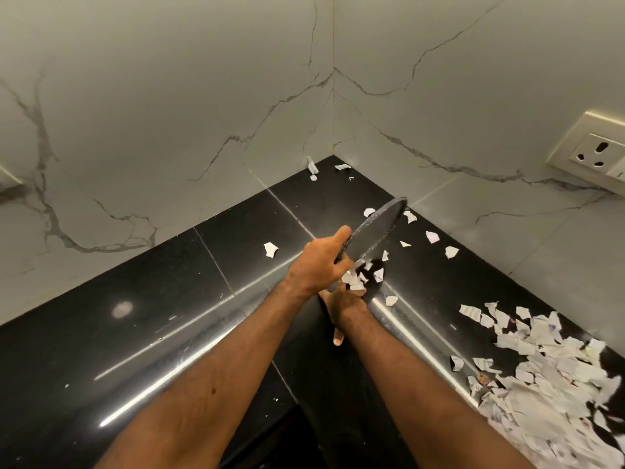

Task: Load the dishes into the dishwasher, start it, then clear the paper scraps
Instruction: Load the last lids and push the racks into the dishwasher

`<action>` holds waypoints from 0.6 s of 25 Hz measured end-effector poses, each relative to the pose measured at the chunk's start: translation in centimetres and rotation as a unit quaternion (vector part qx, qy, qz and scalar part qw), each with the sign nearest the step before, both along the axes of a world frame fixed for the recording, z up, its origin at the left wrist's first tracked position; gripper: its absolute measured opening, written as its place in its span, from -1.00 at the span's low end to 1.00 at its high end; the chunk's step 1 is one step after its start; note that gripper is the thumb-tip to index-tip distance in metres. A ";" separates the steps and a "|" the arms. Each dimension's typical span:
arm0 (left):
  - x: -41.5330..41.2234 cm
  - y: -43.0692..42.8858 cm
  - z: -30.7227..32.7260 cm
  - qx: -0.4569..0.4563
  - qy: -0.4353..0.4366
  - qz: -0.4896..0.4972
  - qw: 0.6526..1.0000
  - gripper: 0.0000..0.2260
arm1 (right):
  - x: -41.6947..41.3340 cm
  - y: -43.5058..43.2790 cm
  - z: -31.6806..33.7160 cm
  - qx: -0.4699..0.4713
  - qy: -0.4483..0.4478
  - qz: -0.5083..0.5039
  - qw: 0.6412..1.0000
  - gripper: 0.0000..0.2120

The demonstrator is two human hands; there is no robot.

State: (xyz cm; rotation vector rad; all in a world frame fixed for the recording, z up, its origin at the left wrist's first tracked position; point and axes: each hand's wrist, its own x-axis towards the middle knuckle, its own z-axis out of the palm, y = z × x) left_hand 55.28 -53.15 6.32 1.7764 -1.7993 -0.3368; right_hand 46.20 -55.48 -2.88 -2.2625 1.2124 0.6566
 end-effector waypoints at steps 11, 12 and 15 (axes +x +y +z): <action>-0.6 6.6 1.4 -0.055 0.280 0.148 0.947 -0.77 | -10.1 7.7 -1.7 -0.060 -0.320 -0.218 0.920 -0.65; -0.8 7.4 1.6 -0.050 0.301 0.154 0.940 -0.76 | -10.9 8.6 -1.8 -0.075 -0.372 -0.291 0.878 -0.73; -1.7 10.4 2.0 -0.007 0.367 0.156 0.917 -0.76 | -12.7 11.1 0.7 -0.077 -0.458 -0.493 0.736 -0.87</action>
